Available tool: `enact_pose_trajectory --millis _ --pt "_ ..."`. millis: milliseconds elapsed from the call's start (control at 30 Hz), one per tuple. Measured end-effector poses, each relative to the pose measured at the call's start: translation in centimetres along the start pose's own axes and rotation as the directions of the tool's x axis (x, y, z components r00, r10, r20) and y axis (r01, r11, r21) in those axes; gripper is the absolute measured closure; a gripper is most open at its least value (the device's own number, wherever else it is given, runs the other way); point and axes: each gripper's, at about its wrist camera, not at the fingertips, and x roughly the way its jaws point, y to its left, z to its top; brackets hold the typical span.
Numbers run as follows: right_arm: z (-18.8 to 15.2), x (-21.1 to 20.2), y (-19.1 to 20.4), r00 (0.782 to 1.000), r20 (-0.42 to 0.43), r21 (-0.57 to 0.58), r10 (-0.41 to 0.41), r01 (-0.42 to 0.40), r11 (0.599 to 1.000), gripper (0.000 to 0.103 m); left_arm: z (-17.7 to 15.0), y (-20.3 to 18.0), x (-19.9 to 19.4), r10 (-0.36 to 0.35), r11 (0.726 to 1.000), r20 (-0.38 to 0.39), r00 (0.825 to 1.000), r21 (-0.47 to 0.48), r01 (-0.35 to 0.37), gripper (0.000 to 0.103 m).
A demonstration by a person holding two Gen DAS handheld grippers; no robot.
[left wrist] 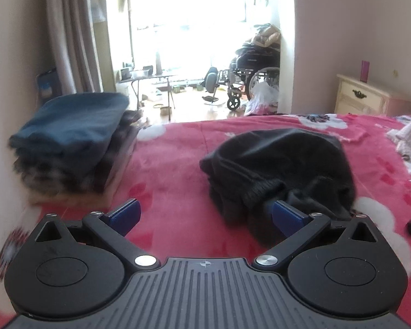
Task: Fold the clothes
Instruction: 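Reach the right tool to the black trousers and grasp the fabric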
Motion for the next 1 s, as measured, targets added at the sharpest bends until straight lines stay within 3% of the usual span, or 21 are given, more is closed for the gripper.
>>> enact_pose_trajectory --millis 233,300,367,467,600,633,667,767,900,1000 --pt "4.5 6.7 -2.0 0.997 -0.036 0.029 0.075 -0.074 0.997 0.005 0.6 -1.5 7.6 -0.052 0.993 -0.085 0.995 0.097 0.060 0.005" --pt "5.3 8.9 -2.1 0.994 -0.068 0.037 0.091 -0.088 0.995 0.012 0.7 -2.1 8.6 -0.083 0.988 -0.090 0.993 0.120 0.093 0.008" --pt "5.7 11.0 -2.2 0.988 -0.100 0.046 0.120 -0.116 0.992 0.019 0.7 -2.9 9.5 -0.106 0.980 -0.100 0.989 0.160 0.122 0.021" --pt "5.9 13.5 -1.9 0.975 -0.125 0.080 0.186 -0.177 0.981 0.022 0.6 -3.7 11.2 -0.120 0.965 -0.147 0.982 0.214 0.150 0.038" --pt "5.4 16.5 -0.9 0.964 -0.171 0.123 0.203 -0.184 0.975 0.025 0.7 -4.5 12.6 -0.116 0.955 -0.185 0.976 0.250 0.161 0.052" --pt "5.2 17.1 -0.6 0.964 -0.184 0.122 0.191 -0.170 0.978 0.027 0.7 -4.7 12.8 -0.106 0.954 -0.185 0.977 0.258 0.153 0.060" --pt "4.9 17.4 -0.2 0.966 -0.191 0.115 0.173 -0.153 0.982 0.035 0.8 -4.9 13.0 -0.091 0.955 -0.183 0.979 0.264 0.138 0.074" --pt "4.2 16.9 0.7 0.979 -0.168 0.081 0.116 -0.104 0.991 0.065 1.7 -4.8 13.0 -0.018 0.969 -0.167 0.986 0.241 0.059 0.094" --pt "3.7 13.5 2.6 1.000 -0.027 -0.061 -0.013 0.012 0.998 0.076 3.3 -3.8 11.0 0.034 0.982 -0.093 0.995 0.190 -0.015 0.100" --pt "3.7 10.7 3.6 0.992 0.090 -0.147 -0.085 0.097 0.984 0.079 4.3 -3.1 8.2 0.045 0.983 -0.029 0.999 0.180 -0.039 0.103"
